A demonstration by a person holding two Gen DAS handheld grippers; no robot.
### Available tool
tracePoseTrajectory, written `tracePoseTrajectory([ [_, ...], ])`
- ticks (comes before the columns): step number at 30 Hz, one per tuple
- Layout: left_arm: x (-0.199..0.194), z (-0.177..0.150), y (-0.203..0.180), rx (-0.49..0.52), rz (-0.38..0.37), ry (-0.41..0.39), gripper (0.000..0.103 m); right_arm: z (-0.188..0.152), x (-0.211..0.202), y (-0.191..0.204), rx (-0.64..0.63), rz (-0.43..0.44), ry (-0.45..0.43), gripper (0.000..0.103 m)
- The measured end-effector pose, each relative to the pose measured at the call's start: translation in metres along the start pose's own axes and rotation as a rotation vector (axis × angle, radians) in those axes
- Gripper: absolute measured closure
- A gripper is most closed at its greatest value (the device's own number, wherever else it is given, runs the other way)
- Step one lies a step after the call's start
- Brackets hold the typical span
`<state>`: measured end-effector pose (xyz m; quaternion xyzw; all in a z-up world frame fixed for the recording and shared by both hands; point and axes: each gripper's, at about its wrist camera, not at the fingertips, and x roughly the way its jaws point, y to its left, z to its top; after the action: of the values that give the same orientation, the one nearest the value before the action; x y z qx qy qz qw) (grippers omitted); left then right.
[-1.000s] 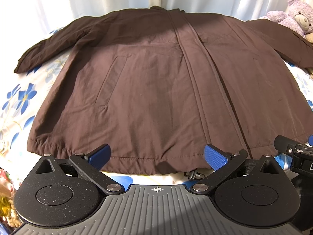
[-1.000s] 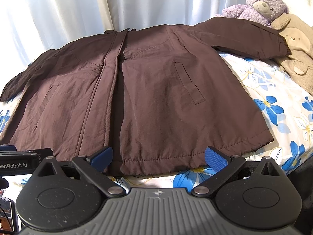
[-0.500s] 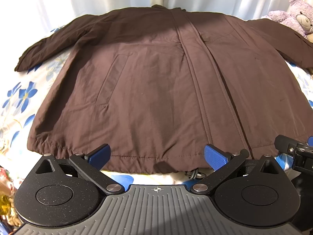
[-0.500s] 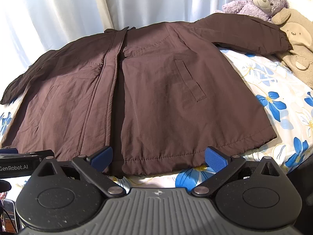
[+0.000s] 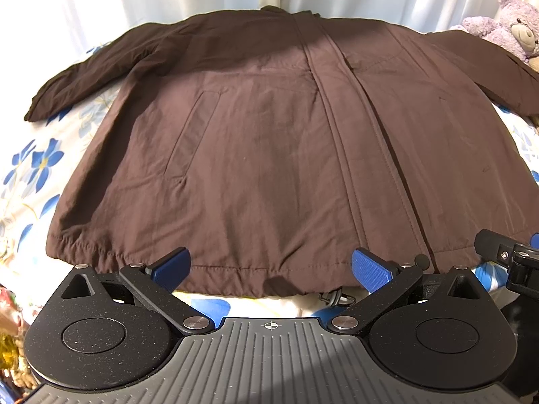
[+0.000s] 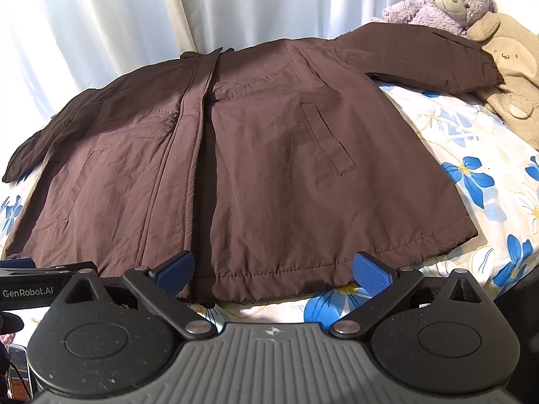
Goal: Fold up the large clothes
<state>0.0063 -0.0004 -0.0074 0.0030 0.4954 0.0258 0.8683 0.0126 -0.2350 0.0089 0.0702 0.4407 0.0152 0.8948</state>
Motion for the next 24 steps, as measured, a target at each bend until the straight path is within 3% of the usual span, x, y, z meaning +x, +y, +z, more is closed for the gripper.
tracePoseTrajectory([
  [24,0.0056,0.0021,0.0002,-0.001,-0.005,0.027,0.000,0.0013,0.0008,0.0035,-0.016,0.024,0.001,0.002],
])
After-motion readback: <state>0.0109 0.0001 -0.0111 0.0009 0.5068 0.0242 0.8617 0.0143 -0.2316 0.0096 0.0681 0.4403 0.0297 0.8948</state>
